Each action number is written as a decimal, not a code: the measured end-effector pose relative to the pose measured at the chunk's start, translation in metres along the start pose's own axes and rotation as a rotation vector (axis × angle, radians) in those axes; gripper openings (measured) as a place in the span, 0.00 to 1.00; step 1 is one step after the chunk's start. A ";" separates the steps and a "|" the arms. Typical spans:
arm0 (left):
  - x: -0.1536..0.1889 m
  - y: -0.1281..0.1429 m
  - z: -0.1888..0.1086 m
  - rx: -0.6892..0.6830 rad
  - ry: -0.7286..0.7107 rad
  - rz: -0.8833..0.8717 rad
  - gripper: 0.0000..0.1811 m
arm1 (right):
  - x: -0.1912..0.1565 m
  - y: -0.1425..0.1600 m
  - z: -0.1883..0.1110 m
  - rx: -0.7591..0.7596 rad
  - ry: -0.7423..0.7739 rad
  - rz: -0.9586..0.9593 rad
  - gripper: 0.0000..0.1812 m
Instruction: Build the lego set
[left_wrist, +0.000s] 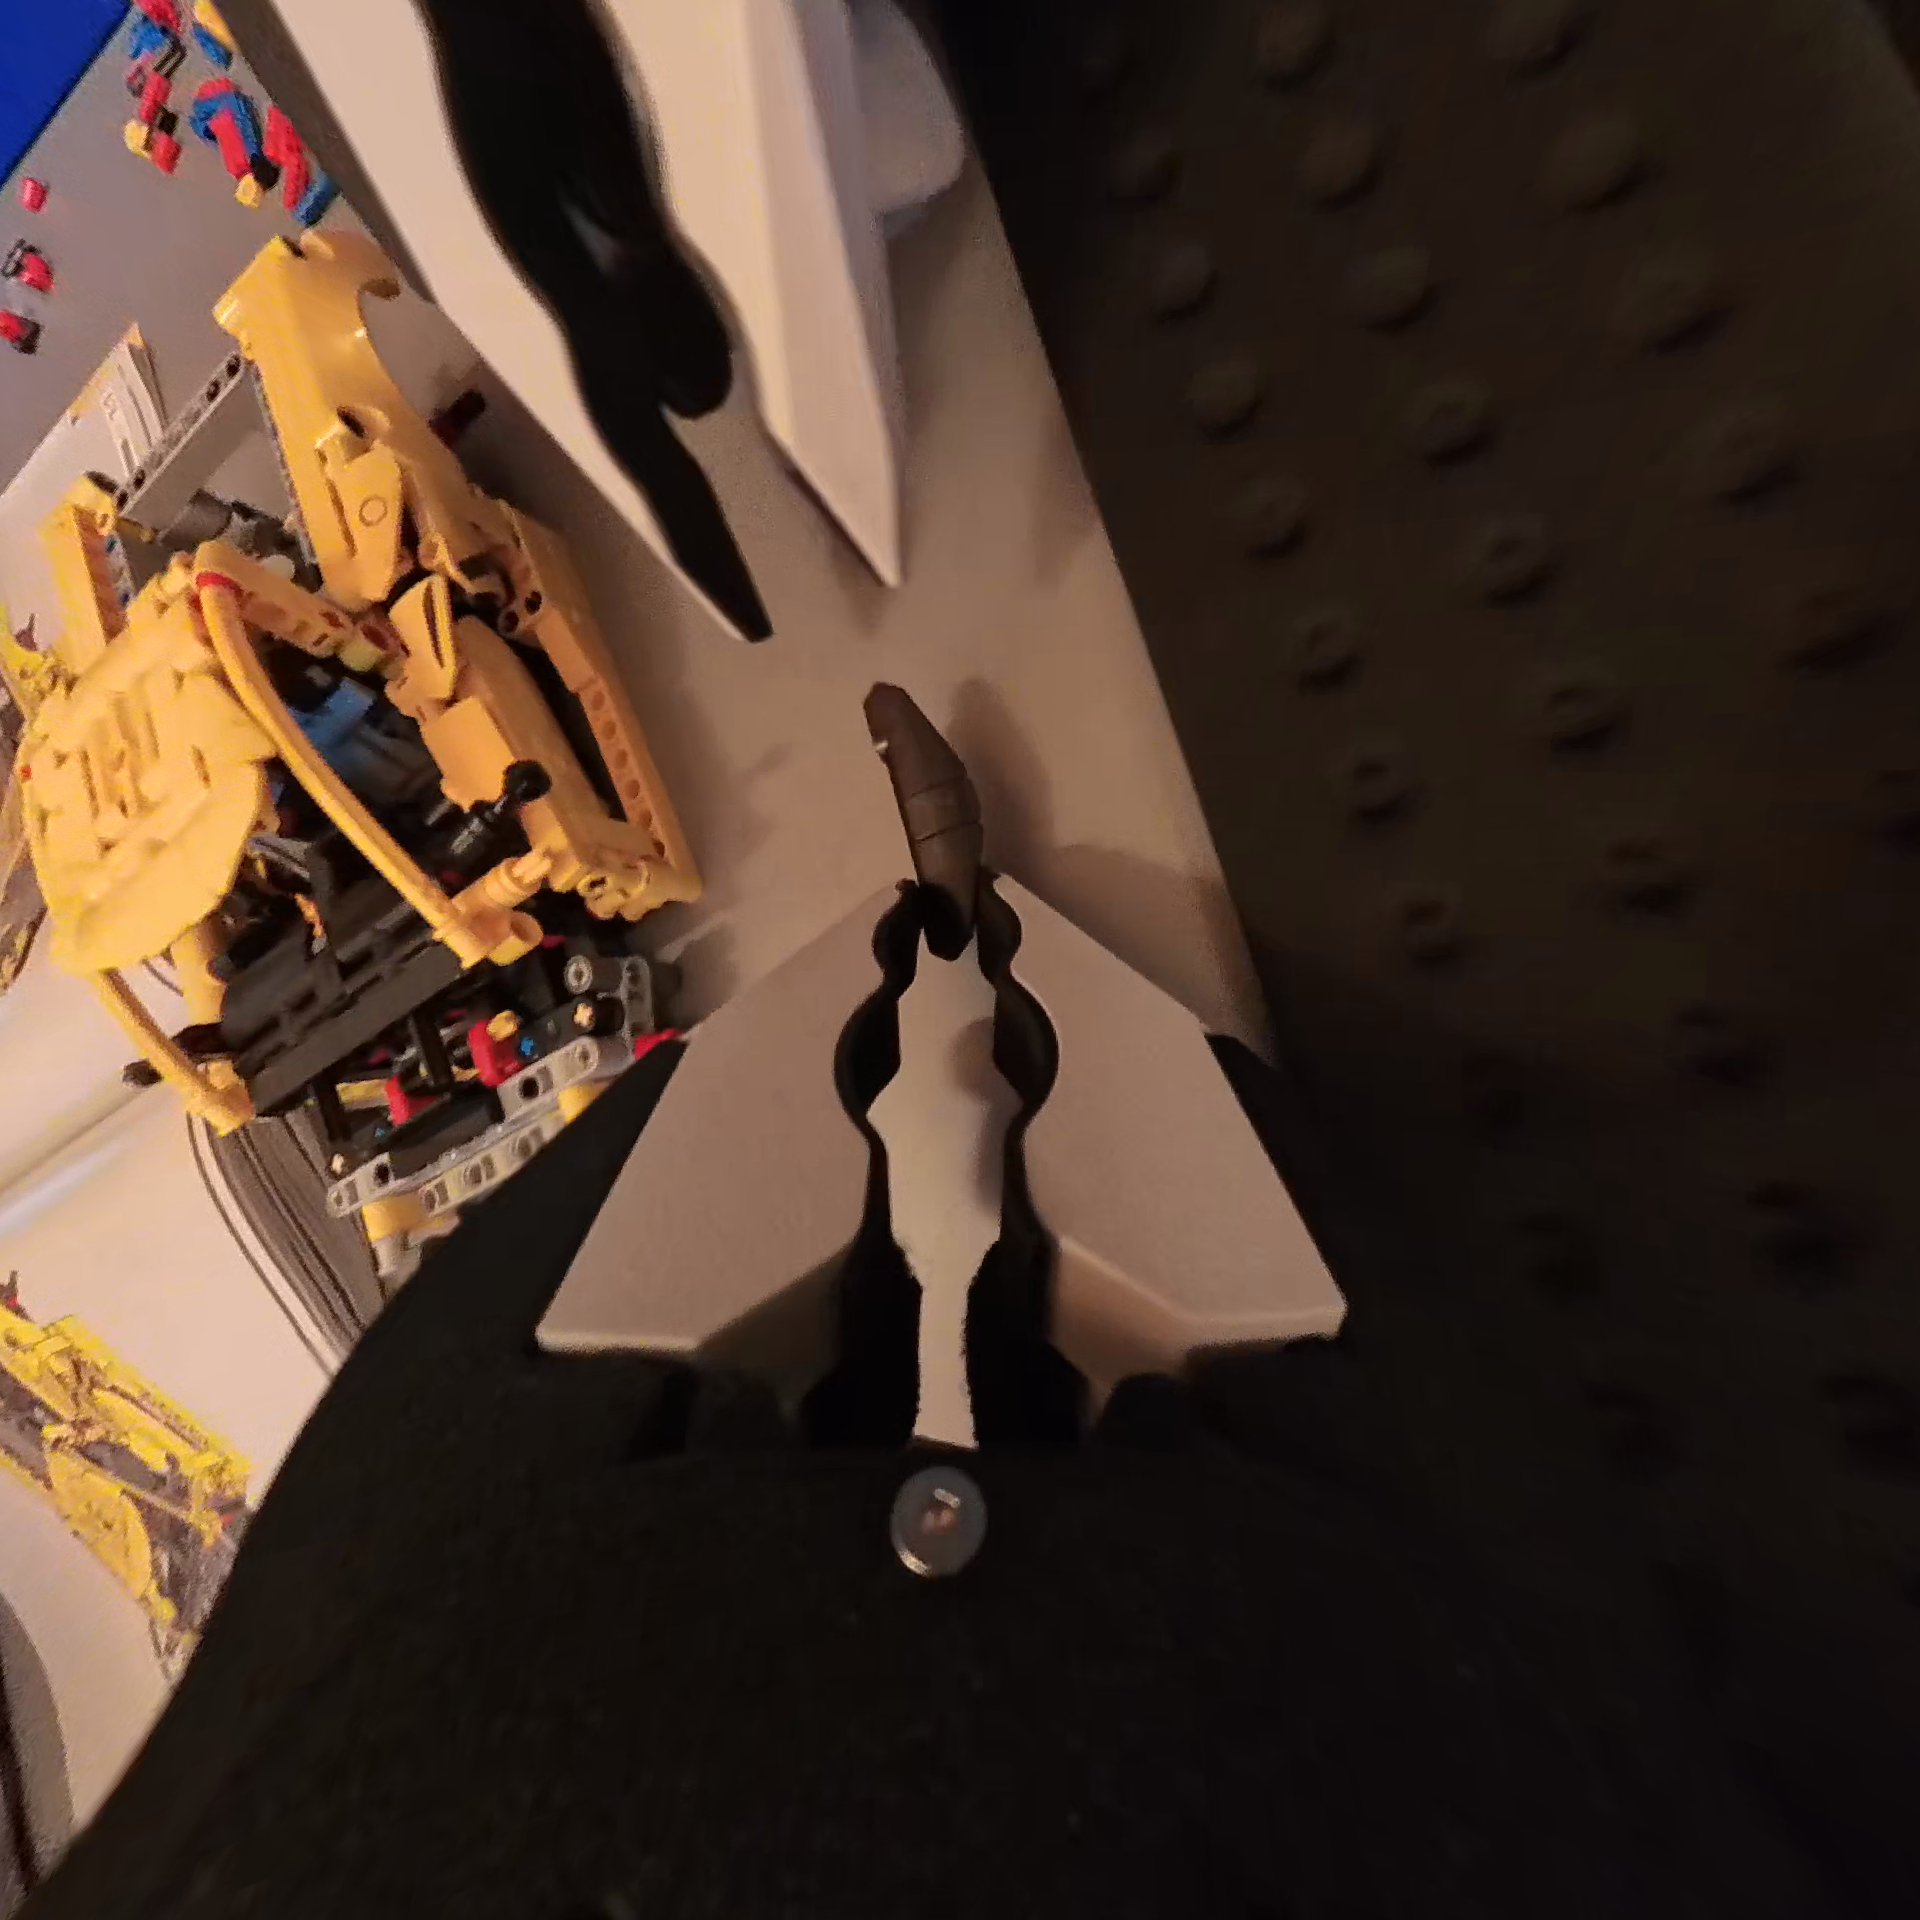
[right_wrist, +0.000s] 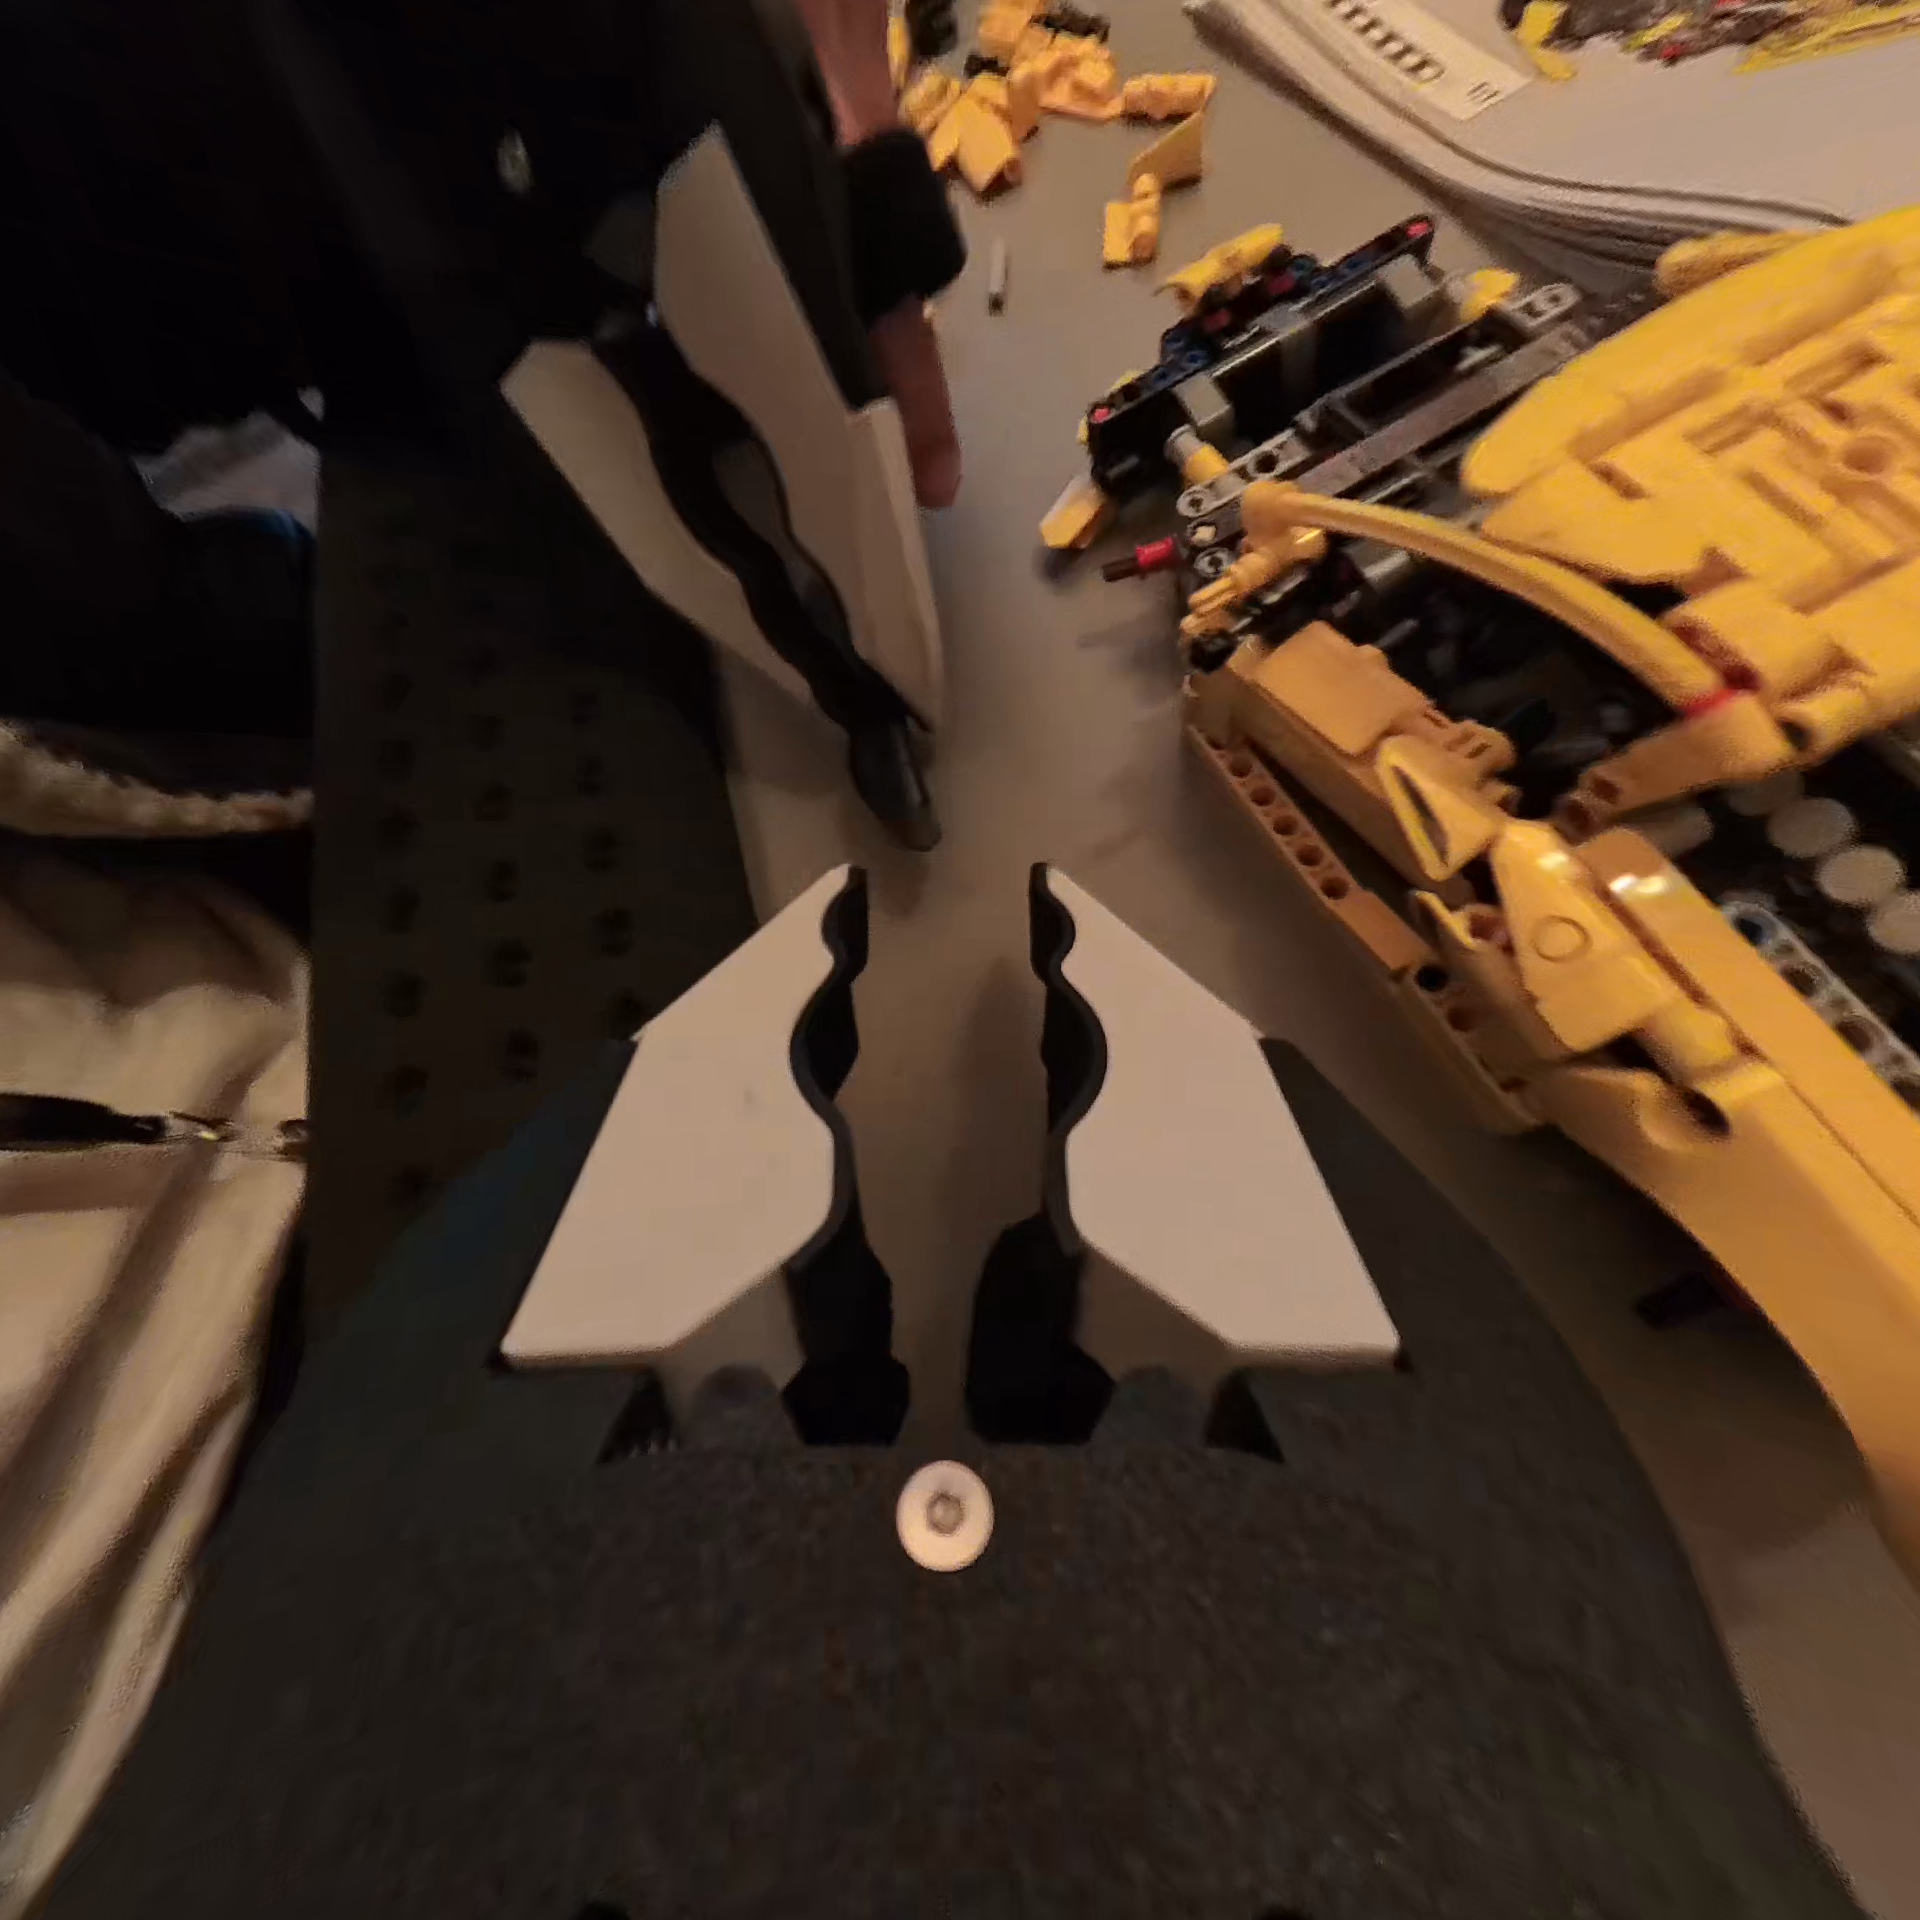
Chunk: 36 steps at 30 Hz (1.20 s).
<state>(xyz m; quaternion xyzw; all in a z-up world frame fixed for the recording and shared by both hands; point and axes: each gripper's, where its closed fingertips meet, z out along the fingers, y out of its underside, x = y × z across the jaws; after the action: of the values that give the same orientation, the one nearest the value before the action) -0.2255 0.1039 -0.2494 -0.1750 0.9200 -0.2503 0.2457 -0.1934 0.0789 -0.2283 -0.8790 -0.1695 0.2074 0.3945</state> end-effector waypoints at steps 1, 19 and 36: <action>-0.001 0.002 -0.001 -0.006 -0.005 -0.008 0.06 | -0.001 0.002 0.005 -0.023 0.008 -0.039 0.17; -0.043 0.022 -0.047 0.096 -0.354 -0.791 0.11 | 0.013 -0.017 0.035 -0.098 0.267 -0.316 0.05; -0.080 -0.031 -0.087 0.985 -0.209 -1.520 0.04 | 0.002 -0.083 -0.006 0.172 0.686 -0.559 0.04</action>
<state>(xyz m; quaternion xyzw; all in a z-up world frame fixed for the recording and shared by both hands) -0.2011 0.1471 -0.1381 -0.6312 0.3190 -0.6922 0.1435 -0.1995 0.1289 -0.1614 -0.7813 -0.2422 -0.1973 0.5403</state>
